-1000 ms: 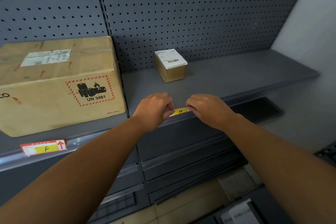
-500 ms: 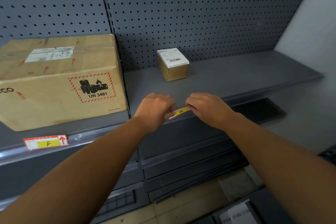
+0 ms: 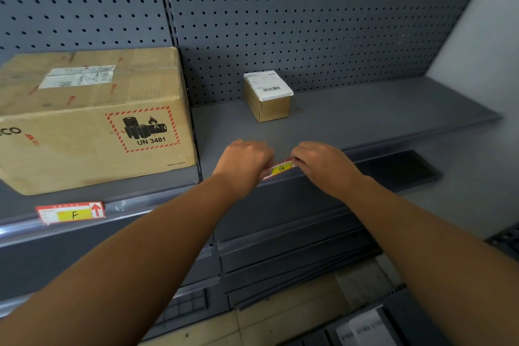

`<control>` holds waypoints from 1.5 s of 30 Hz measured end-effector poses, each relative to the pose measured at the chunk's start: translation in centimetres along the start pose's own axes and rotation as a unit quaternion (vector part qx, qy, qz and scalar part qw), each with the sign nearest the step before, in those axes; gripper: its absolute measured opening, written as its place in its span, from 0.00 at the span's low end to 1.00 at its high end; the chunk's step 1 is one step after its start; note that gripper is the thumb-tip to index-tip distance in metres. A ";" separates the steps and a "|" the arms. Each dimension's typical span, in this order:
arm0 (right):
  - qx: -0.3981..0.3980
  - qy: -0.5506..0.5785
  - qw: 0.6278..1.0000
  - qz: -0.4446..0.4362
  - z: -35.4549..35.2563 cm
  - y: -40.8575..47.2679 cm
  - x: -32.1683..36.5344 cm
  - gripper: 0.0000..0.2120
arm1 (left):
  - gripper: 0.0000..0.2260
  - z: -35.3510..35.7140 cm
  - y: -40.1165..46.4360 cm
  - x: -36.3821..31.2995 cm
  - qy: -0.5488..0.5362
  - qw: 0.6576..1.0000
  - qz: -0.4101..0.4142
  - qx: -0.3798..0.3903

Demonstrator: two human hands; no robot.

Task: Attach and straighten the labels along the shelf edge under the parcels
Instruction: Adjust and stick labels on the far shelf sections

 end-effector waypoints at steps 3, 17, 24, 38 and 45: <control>0.016 0.014 1.000 0.012 0.0 0.2 0.1 0.03 | 0.05 0.2 -0.2 0.1 -0.001 1.000 -0.004 0.002; -0.018 0.070 0.997 0.020 0.2 0.2 0.5 0.02 | 0.05 -0.1 -0.4 -0.2 0.060 0.996 -0.039 0.043; -0.059 0.108 0.992 0.024 0.6 0.3 0.8 0.07 | 0.03 -0.3 -0.7 -1.2 0.149 0.986 -0.044 0.053; -0.069 0.189 0.979 0.037 1.4 0.0 1.0 0.04 | 0.04 -1.0 -2.3 -1.8 0.195 0.972 -0.082 0.100; -0.110 0.034 0.993 0.009 1.5 -0.6 0.4 0.05 | 0.05 -1.6 -1.4 -2.5 0.189 0.976 -0.058 0.087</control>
Point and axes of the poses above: each hand's wrist, its own y-axis towards the middle knuckle, its own z-axis out of the palm, x = y × z, the point moved 3 cm from there along y, towards the middle knuckle, and after that the axes turned 6 degrees about x, right-handed, at the moved point
